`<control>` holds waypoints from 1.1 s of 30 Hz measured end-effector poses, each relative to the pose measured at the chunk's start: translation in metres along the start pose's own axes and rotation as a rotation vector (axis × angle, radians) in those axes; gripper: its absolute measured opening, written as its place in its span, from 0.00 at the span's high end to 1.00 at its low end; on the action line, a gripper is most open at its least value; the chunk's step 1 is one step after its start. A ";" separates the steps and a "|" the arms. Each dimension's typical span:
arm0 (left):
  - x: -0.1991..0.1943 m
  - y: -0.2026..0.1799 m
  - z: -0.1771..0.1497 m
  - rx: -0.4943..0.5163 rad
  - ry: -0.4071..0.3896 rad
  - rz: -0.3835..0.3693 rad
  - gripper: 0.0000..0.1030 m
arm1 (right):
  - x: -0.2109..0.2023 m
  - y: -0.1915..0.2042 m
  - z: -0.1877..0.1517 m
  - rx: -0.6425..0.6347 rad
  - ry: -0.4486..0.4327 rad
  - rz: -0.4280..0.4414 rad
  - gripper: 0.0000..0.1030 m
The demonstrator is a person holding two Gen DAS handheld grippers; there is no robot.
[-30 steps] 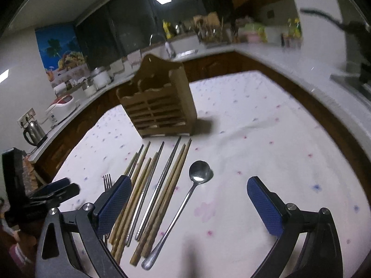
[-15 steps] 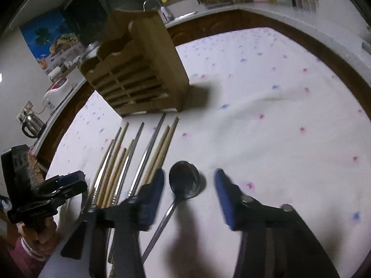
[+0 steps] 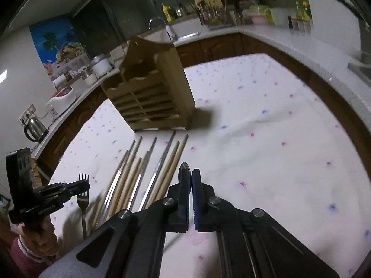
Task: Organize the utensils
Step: 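Lift and carry the fork and spoon over the wooden holder with both tools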
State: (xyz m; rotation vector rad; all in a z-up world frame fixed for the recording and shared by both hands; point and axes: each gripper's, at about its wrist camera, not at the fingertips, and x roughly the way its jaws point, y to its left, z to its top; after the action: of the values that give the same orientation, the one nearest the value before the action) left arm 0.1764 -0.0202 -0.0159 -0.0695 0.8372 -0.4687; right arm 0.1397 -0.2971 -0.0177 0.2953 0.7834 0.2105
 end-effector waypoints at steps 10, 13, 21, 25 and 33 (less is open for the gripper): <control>-0.065 -0.007 0.017 -0.007 -0.166 0.052 0.98 | -0.054 0.031 0.009 -0.069 -0.155 -0.029 0.97; -0.076 -0.006 0.025 -0.022 -0.200 0.068 0.98 | -0.067 0.040 0.016 -0.101 -0.208 -0.044 0.97; -0.091 -0.007 0.045 -0.038 -0.280 0.127 0.98 | -0.077 0.053 0.033 -0.161 -0.296 -0.091 0.98; -0.091 -0.008 0.051 -0.036 -0.292 0.144 0.98 | -0.074 0.056 0.036 -0.175 -0.312 -0.104 0.98; -0.086 -0.006 0.071 -0.049 -0.311 0.150 0.98 | -0.064 0.055 0.050 -0.188 -0.356 -0.123 0.98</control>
State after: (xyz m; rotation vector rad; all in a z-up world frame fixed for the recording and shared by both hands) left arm 0.1762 0.0021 0.0933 -0.1203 0.5436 -0.2862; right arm 0.1271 -0.2732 0.0770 0.1013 0.4240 0.1100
